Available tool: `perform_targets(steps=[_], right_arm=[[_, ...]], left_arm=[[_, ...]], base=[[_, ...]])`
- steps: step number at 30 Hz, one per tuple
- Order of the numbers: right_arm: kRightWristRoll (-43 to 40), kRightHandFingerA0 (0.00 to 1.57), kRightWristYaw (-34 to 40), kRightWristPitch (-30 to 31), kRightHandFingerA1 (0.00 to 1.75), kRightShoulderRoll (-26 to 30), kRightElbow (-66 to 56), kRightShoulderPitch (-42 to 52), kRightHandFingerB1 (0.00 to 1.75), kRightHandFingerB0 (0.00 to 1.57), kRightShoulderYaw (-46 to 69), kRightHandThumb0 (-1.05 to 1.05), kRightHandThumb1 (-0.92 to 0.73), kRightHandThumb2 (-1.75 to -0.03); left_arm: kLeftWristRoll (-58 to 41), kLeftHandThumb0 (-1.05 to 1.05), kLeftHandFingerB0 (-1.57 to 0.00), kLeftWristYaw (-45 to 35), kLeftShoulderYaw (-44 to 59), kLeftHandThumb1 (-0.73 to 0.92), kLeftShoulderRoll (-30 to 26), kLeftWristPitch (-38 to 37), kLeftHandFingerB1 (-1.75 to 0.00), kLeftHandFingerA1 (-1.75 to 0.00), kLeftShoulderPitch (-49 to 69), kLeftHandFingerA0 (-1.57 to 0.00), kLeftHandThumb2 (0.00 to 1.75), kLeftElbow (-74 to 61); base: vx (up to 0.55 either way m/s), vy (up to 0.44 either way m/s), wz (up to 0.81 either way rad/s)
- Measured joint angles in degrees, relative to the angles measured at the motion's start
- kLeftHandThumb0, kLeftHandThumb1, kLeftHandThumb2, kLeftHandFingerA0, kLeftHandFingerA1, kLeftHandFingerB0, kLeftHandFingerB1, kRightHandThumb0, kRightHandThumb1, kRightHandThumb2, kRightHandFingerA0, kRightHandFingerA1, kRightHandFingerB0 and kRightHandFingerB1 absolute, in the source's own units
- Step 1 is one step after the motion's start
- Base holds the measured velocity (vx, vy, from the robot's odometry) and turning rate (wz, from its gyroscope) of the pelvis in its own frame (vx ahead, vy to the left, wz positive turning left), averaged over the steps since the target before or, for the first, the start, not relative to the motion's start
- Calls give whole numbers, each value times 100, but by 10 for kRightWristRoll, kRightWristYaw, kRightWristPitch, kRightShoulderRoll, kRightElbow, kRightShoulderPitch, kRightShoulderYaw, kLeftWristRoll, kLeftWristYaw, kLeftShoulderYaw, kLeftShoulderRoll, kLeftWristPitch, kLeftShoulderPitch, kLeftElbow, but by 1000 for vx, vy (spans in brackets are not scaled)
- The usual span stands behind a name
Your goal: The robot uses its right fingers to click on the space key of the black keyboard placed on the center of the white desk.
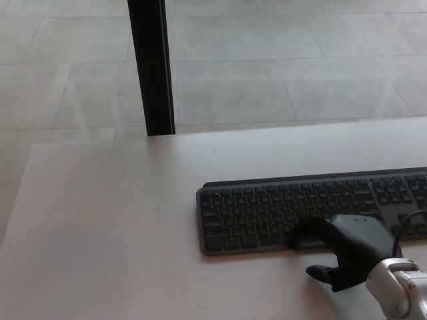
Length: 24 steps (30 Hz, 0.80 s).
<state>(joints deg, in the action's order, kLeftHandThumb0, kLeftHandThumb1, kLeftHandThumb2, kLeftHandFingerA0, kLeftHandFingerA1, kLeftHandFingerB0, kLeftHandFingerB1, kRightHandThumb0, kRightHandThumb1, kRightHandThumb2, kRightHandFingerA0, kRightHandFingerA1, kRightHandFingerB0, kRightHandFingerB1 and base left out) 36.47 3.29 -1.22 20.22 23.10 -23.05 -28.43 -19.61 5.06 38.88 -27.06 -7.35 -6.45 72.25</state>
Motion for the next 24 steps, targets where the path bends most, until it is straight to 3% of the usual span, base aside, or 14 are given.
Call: perform_targets(steps=[1,5,12,18,22,24], right_arm=[[2,86,1,-1,141,1,-1,1,48,65,-1,-33,-63,-60],[12,89,6,-7,137,4,0,7,48,65,-5,-34,-62,-60],[17,86,16,-11,133,4,17,3,48,64,1,-36,-63,-60],[17,82,33,-12,142,4,45,-5,49,62,8,-37,-63,-62],[17,86,37,-12,130,3,52,-8,47,64,15,-40,-62,-60],[15,89,33,-9,142,1,43,-7,50,66,21,-37,-60,-57]], left_arm=[[0,-51,-70,0,0,62,0,0,-57,-65,0,-72,59,0],[0,-52,-72,0,0,62,-1,0,-59,-66,-2,-70,59,0],[0,-51,-72,-3,-1,62,-2,0,-61,-74,-1,-80,58,0],[-1,-51,-73,-4,3,62,-2,0,-60,-71,2,-77,59,1],[-1,-53,-76,-4,1,61,-2,0,-62,-69,2,-79,58,1],[0,-55,-73,-4,0,61,-2,0,-58,-71,3,-81,58,1]], base=[[0,0,0],[0,0,0],[0,0,0],[0,0,0],[0,0,0],[0,0,0]])
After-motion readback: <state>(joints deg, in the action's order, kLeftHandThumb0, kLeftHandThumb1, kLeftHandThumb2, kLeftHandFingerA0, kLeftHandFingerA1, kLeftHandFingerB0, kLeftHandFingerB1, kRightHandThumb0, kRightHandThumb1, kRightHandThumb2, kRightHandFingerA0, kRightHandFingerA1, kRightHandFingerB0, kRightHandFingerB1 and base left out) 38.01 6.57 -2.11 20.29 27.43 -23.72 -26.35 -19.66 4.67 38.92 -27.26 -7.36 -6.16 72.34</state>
